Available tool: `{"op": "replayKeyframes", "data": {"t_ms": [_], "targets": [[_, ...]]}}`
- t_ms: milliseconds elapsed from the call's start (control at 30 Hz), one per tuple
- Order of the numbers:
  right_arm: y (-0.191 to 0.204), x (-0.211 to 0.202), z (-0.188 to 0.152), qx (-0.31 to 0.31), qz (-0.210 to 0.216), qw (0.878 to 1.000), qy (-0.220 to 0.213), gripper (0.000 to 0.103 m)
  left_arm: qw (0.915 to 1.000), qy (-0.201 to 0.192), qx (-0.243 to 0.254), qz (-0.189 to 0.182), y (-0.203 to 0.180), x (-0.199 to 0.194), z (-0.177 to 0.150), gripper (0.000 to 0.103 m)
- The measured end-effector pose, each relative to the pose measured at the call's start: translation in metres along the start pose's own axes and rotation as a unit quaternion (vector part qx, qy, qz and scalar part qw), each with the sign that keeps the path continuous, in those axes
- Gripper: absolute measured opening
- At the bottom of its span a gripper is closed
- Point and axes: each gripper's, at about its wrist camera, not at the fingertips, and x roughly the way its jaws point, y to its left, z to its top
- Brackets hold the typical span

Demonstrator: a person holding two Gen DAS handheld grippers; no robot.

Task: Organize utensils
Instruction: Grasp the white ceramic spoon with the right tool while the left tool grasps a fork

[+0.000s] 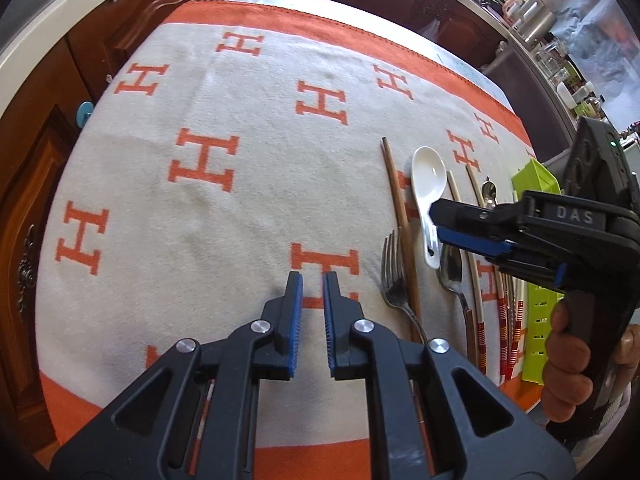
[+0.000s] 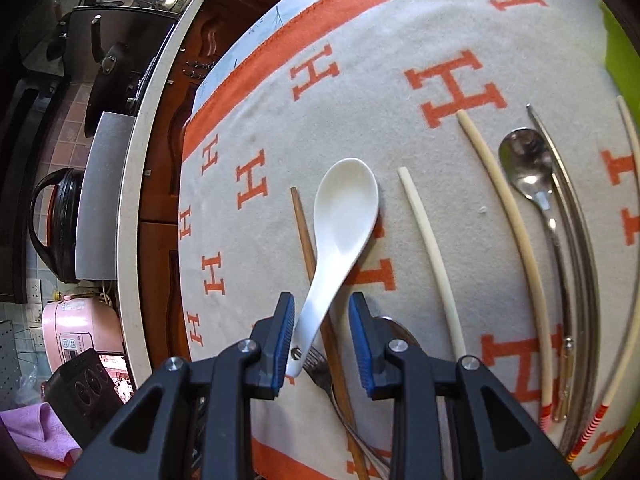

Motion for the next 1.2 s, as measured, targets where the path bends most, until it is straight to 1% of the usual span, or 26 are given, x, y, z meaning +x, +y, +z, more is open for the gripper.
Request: {"op": "replayKeyframes", "data": {"t_ms": [67,133,167,267,400,533,567,733,900,933,1000,1033,1100,1133,1200], "targets": [[0.000,0.005,0.001,0.004,0.004,1.000,0.002,0.028,0.9999,-0.002,0.000,-0.015,-0.001,0.003,0.001,0.023],[0.000,0.007,0.001,0.005,0.011,1.000,-0.002,0.028,0.9996,-0.006,0.000,-0.027,-0.002,0.004,0.001,0.029],[0.001,0.008,0.001,0.003,0.013,1.000,-0.002,0.025,0.9994,-0.009,0.002,-0.032,-0.003,0.005,0.002,0.030],[-0.003,0.010,0.002,0.008,0.014,1.000,-0.001,0.011,0.9990,-0.013,0.008,-0.043,-0.005,0.008,0.002,0.031],[-0.009,0.001,-0.001,0.006,0.033,0.999,-0.010,0.006,0.9978,-0.015,0.017,-0.062,-0.011,0.016,0.003,0.031],[-0.013,-0.016,-0.005,0.001,0.048,0.999,-0.026,0.006,0.9962,-0.016,0.037,-0.077,-0.020,0.027,0.001,0.031],[-0.014,-0.020,-0.006,0.001,0.053,0.998,-0.030,0.006,0.9958,-0.024,0.042,-0.078,-0.022,0.027,0.001,0.031],[-0.025,-0.037,-0.013,0.009,0.065,0.997,-0.043,0.006,0.9940,-0.039,0.055,-0.086,-0.027,0.033,0.004,0.031],[-0.038,-0.045,-0.020,0.021,0.066,0.996,-0.050,0.006,0.9897,-0.067,0.081,-0.098,-0.032,0.038,0.002,0.031],[-0.041,-0.046,-0.022,0.023,0.066,0.996,-0.051,0.006,0.9887,-0.074,0.082,-0.101,-0.033,0.039,0.001,0.030],[-0.045,-0.047,-0.026,0.027,0.066,0.996,-0.053,0.006,0.9875,-0.077,0.084,-0.110,-0.033,0.043,0.000,0.018],[-0.047,-0.048,-0.028,0.029,0.066,0.996,-0.053,0.006,0.9873,-0.074,0.082,-0.114,-0.034,0.046,0.000,0.010],[-0.051,-0.051,-0.031,0.034,0.066,0.996,-0.056,0.006,0.9866,-0.076,0.074,-0.124,-0.033,0.048,-0.001,0.007],[-0.053,-0.052,-0.033,0.036,0.068,0.995,-0.057,0.006,0.9866,-0.072,0.068,-0.130,-0.032,0.051,0.000,0.001],[-0.055,-0.057,-0.037,0.037,0.068,0.995,-0.060,0.006,0.9877,-0.070,0.051,-0.131,-0.032,0.053,0.000,0.000]]}}
